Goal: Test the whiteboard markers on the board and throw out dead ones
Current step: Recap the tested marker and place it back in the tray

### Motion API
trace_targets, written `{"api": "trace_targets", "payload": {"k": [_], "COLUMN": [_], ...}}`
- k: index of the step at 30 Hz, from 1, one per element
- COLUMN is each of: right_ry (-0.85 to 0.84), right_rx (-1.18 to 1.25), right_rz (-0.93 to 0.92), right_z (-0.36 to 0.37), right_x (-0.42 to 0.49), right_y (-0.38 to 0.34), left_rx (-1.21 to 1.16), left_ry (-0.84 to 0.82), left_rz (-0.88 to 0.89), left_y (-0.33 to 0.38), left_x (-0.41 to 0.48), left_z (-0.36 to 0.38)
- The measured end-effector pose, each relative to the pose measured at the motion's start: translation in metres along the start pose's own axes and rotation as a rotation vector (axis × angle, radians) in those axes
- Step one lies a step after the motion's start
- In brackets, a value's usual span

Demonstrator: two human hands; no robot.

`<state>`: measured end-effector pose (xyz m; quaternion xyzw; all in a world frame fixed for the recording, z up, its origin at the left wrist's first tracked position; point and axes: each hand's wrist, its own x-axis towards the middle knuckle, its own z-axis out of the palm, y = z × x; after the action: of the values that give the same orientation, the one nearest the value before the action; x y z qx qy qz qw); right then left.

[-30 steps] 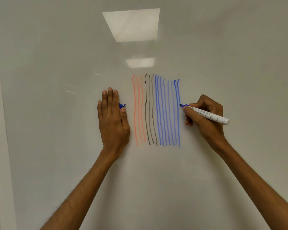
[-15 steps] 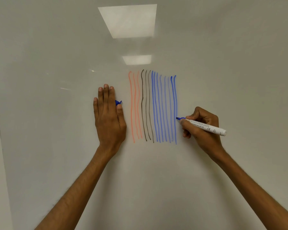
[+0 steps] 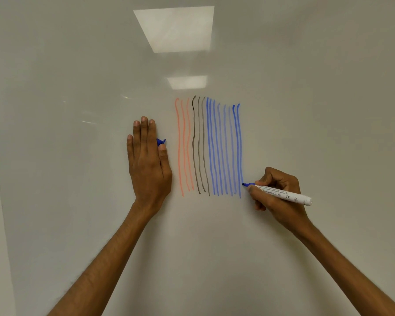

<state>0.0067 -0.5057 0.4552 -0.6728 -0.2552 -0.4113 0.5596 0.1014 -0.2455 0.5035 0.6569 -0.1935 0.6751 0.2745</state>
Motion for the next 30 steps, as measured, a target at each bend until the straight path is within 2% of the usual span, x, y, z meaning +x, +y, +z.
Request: {"api": "trace_targets", "payload": {"k": [10,15,23,30], "right_ry": [-0.043,-0.024,0.162,0.181], "right_rx": [-0.055,0.003,0.127,0.118], "right_rz": [0.068,0.078,-0.049,-0.173], "right_z": [-0.005,-0.004,0.002,0.008], "right_x": [-0.019,-0.018,0.036,0.096], "right_y": [0.013,0.008,-0.023,-0.059], "left_rx": [0.010,0.008,0.001,-0.001], "left_ry": [0.006,0.005,-0.011,-0.017], "left_rz": [0.005,0.004,-0.011,-0.012], "left_y": [0.000,0.000,0.001,0.001], "left_x": [-0.001,-0.001,-0.001,-0.002], "left_z": [0.000,0.000,-0.001,-0.001]}}
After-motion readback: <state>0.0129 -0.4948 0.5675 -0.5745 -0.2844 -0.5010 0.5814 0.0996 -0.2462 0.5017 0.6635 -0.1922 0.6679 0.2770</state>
